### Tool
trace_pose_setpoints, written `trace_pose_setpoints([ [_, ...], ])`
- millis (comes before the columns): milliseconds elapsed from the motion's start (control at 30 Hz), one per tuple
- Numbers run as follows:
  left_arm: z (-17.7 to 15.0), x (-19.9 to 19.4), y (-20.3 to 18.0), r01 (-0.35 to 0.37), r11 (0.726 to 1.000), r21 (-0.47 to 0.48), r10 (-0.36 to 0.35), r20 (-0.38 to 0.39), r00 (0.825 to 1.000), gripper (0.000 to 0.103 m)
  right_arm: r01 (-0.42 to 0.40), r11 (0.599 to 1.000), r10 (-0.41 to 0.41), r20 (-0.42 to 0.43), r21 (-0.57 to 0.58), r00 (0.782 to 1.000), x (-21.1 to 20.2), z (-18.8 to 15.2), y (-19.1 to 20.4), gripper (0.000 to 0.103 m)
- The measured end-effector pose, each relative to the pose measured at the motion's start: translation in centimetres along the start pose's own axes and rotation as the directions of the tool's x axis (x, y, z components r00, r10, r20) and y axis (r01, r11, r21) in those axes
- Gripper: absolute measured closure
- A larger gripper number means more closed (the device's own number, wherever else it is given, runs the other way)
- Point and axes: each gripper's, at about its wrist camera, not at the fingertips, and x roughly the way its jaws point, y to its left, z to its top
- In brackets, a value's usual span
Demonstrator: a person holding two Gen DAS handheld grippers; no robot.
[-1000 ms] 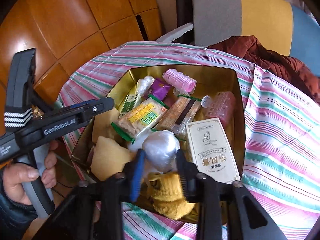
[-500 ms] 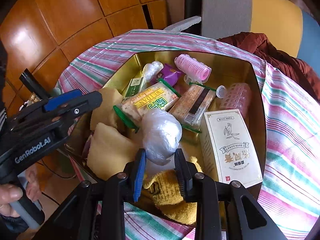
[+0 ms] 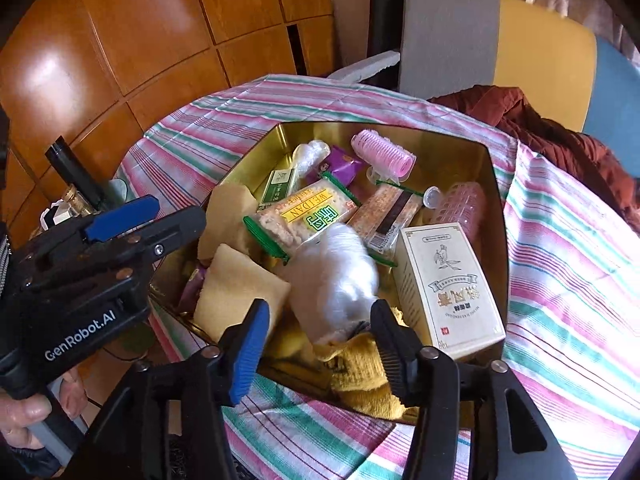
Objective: Organize objects
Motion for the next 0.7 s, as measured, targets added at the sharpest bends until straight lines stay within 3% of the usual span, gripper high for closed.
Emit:
trace_pose_setpoints([
  [100,-0.1,-0.5,0.0,-0.004,1.0,-0.001,0.004,0.008,1.0,0.046,0.035,0.999,-0.035,0.032,-0.003,0.999,-0.9,-0.2,0.2,0.043],
  [300,-0.3,-1.5,-0.1,-0.021,1.0,-0.006,0.021,0.034,0.999,0.042,0.092,0.996,-0.093,0.097,0.013,0.991,-3.0,-1.0,0.0,0.043],
  [633,-1.1,-2.4,-0.8,-0.036,0.999,-0.013,0.037,0.042,0.998,0.035,0.158,0.984,-0.165,0.093,0.077,0.982,-4.3,-3.8,-1.5,0.043],
  [700,-1.3,-2.6,-0.9,-0.043,0.999,-0.018,0.043,0.044,0.998,0.034,0.192,0.976,-0.202,0.1,0.102,0.974,-4.5,-4.3,-2.0,0.033],
])
